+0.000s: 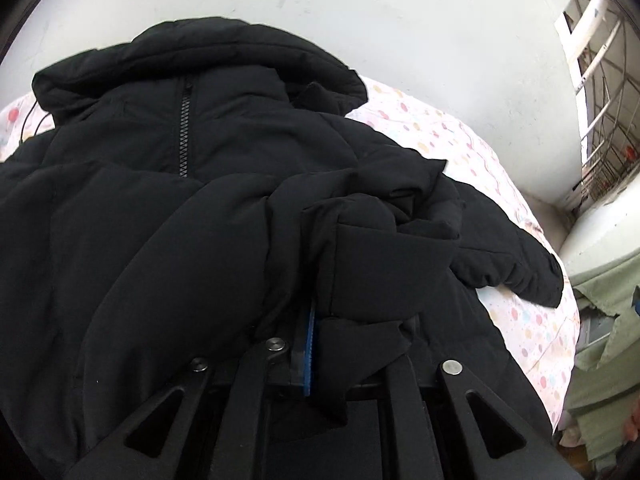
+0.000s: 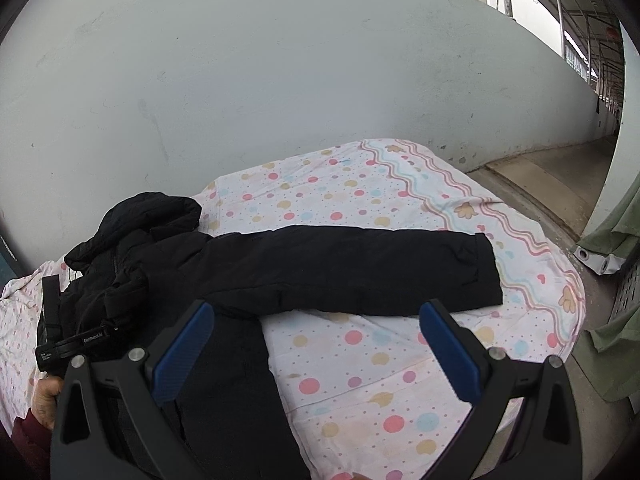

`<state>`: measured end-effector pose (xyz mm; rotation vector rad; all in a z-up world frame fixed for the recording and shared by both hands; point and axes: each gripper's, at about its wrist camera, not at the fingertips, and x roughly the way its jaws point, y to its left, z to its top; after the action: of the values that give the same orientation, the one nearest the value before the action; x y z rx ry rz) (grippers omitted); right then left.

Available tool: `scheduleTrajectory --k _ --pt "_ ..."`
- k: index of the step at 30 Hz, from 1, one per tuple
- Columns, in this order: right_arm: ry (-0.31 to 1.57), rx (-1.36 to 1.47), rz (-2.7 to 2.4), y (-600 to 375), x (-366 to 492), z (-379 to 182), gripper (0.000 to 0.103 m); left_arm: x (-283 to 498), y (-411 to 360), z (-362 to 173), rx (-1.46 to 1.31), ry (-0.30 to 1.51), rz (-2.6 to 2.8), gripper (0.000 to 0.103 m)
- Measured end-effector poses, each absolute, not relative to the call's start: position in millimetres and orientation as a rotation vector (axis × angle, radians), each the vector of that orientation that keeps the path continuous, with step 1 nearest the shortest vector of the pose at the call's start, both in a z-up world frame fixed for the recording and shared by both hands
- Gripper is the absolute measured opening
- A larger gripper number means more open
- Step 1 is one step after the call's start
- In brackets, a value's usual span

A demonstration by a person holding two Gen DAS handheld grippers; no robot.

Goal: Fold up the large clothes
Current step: 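Carry the held sleeve with the left tool across the jacket body, then lay the sleeve on the jacket front and open the left tool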

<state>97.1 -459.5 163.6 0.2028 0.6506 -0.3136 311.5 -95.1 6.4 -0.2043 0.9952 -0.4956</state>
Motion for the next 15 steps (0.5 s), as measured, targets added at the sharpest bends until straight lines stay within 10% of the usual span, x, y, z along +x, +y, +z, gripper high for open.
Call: scheduleTrajectory --k 6,8,15 --pt "0.651 0.155 -0.258 -433.6 104.9 162.8 0.103 308.8 -98.2 21.9 -0.163 0.998 -0.559 0.038" --pt "0.651 0.142 -0.243 -424.3 107.3 162.8 0.103 306.2 -112.6 22.4 -0.154 1.0 -0.582 0.069" --pt "0.662 0.091 -0.188 -396.6 110.4 166.2 0.103 284.3 -118.0 52.9 -0.129 0.908 -0.638 0.074"
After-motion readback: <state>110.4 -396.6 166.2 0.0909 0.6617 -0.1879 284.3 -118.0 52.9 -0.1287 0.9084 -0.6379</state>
